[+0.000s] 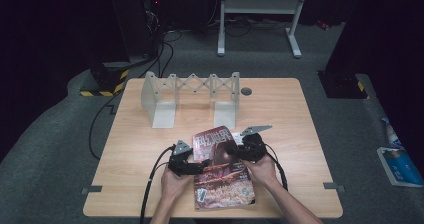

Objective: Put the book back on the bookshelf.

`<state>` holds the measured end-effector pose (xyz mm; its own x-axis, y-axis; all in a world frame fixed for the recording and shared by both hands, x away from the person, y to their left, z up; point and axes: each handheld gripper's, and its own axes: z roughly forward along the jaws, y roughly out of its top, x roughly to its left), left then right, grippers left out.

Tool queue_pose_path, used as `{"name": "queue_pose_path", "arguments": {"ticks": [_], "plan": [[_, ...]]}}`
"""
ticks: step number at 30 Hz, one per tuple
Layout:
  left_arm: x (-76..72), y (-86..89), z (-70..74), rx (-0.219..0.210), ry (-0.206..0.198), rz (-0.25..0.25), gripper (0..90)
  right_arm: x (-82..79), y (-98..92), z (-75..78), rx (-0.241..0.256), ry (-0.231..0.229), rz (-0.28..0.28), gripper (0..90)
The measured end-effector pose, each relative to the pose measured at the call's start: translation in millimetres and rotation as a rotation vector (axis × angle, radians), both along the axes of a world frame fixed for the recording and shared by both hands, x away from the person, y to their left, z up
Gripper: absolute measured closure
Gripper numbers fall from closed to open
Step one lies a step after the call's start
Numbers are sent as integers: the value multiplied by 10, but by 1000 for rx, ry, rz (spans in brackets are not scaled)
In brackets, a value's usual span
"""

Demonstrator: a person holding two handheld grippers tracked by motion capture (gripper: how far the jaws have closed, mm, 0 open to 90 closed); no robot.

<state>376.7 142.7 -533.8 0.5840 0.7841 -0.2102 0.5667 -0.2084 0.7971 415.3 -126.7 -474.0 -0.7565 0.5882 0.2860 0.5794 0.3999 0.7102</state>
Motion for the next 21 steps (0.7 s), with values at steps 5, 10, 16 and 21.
{"name": "queue_pose_path", "arguments": {"ticks": [5,10,16,21], "plan": [[5,4,-4,-17,6,-14,112,-35,-38,47,26,-14,11,845],[6,11,-4,-39,11,-36,95,-69,-41,79,48,-30,36,846],[0,14,-1,-41,16,-41,93,-79,-35,84,65,-37,55,847],[-9,34,14,-26,26,-43,118,-72,-28,72,68,-32,61,847]]}}
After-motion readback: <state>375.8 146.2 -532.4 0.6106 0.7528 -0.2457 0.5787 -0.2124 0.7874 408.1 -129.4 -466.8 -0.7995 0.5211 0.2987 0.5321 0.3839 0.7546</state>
